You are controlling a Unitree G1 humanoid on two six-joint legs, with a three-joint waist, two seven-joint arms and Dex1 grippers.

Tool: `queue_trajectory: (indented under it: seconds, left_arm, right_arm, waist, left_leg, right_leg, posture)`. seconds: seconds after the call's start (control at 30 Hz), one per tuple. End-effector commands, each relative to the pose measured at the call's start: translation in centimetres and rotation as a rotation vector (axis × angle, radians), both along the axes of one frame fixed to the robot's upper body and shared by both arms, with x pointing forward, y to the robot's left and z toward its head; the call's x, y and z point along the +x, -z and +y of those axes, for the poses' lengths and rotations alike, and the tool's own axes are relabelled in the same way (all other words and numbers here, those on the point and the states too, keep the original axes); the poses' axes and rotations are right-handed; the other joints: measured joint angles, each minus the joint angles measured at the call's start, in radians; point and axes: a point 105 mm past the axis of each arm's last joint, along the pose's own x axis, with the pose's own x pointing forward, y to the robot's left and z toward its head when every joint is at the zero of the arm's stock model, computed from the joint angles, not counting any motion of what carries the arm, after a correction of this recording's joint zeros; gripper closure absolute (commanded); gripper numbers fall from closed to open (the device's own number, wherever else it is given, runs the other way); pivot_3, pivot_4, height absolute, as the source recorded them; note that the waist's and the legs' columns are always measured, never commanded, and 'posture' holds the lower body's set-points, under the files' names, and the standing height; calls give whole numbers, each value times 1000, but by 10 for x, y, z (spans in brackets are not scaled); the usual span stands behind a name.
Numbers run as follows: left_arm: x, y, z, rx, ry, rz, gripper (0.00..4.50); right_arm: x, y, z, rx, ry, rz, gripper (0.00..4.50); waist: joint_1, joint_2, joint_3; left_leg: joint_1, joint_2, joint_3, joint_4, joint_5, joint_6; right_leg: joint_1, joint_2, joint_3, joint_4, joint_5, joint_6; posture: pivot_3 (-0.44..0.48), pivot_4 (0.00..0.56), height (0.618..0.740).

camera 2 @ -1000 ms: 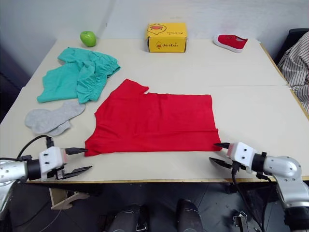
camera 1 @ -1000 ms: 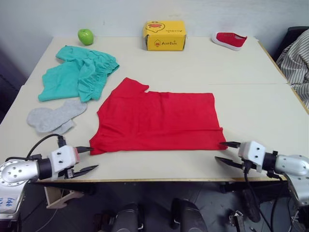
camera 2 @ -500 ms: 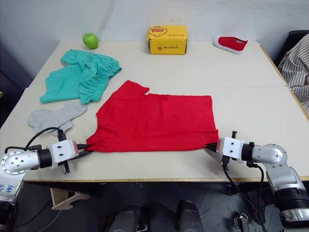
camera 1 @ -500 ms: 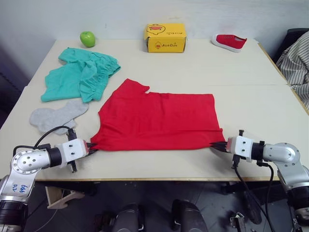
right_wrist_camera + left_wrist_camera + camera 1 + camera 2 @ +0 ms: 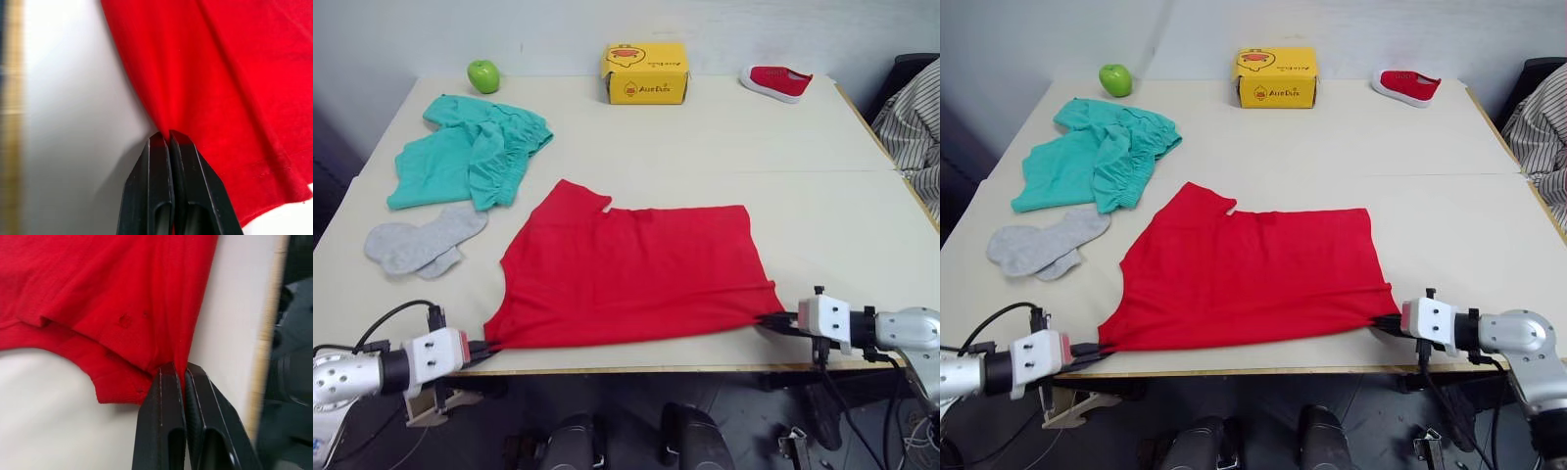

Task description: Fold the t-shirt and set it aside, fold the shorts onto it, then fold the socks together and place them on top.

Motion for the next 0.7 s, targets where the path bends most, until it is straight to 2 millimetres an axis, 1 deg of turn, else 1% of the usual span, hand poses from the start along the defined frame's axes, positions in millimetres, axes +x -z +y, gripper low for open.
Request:
queue_trajectory:
  seconds: [0.03, 0.1, 0.2, 0.37, 0.47, 0.5, 0.53, 0.6, 0.7]
  left_arm:
    - [-11, 0, 4, 13, -38, 6, 4483]
    - [-17, 3, 5, 18, -49, 13, 4483]
    - [-20, 4, 6, 13, -73, 7, 4483]
    - [-26, 7, 5, -12, -98, 56, 4483]
    - [-27, 2, 7, -37, -117, 70, 3847]
    - [-26, 0, 9, -33, -123, 65, 3571]
    - [-26, -4, 12, -29, -129, 61, 3239]
    - [-28, -10, 21, -27, -146, 78, 2600]
    - [-37, -20, 36, -40, -179, 157, 1532]
  right_arm:
    - [-17, -1, -3, -7, -7, 57, 4500]
    - [-25, 1, 0, 0, -8, 73, 4500]
    - [-31, 2, 1, 0, -2, 85, 4500]
    - [-29, 6, -2, -9, 35, 75, 4500]
    - [-28, 0, 1, 58, 68, 116, 4500]
    - [-30, 0, 2, 56, 53, 129, 4500]
    - [-32, -1, 3, 62, 49, 142, 4061]
    - [-36, -2, 3, 57, 37, 164, 3520]
    - [-46, -2, -6, 27, 46, 240, 2423]
  waist:
    - [2, 0, 0]
    - [7, 0, 0]
    - [12, 0, 0]
    - [12, 0, 0]
    - [12, 0, 0]
    - [12, 0, 0]
    - [13, 0, 0]
    - [13, 0, 0]
    - [14, 0, 0]
  left_leg:
    - [0, 0, 0, 0, 0, 0]
    - [0, 1, 0, 0, -1, 0]
    - [0, 3, 0, 1, -3, -1]
    - [0, 6, 1, 1, -5, -2]
    - [0, 7, 1, 1, -4, -3]
    - [0, 7, 2, 1, -4, -3]
    - [0, 7, 2, 1, -3, -1]
    - [0, 7, 2, 1, -2, 1]
    - [-1, 7, 2, 1, -2, 1]
  right_leg:
    - [0, 0, 0, -1, 0, 0]
    - [0, 0, 0, -1, 0, 0]
    - [0, 1, 0, -3, 0, 0]
    - [-1, 3, 0, -2, -1, -2]
    - [-1, 4, 0, -1, -2, -3]
    - [-1, 4, 0, -1, -2, -3]
    - [-1, 4, 0, -1, -2, -3]
    - [-2, 4, -1, -1, -2, -3]
    - [-3, 4, -1, 0, -2, -4]
  posture:
    - [0, 150, 740]
    - [0, 150, 740]
    - [0, 150, 740]
    - [0, 150, 740]
    - [0, 150, 740]
    - [0, 150, 740]
    - [0, 150, 740]
    - [0, 150, 740]
    - [0, 150, 740]
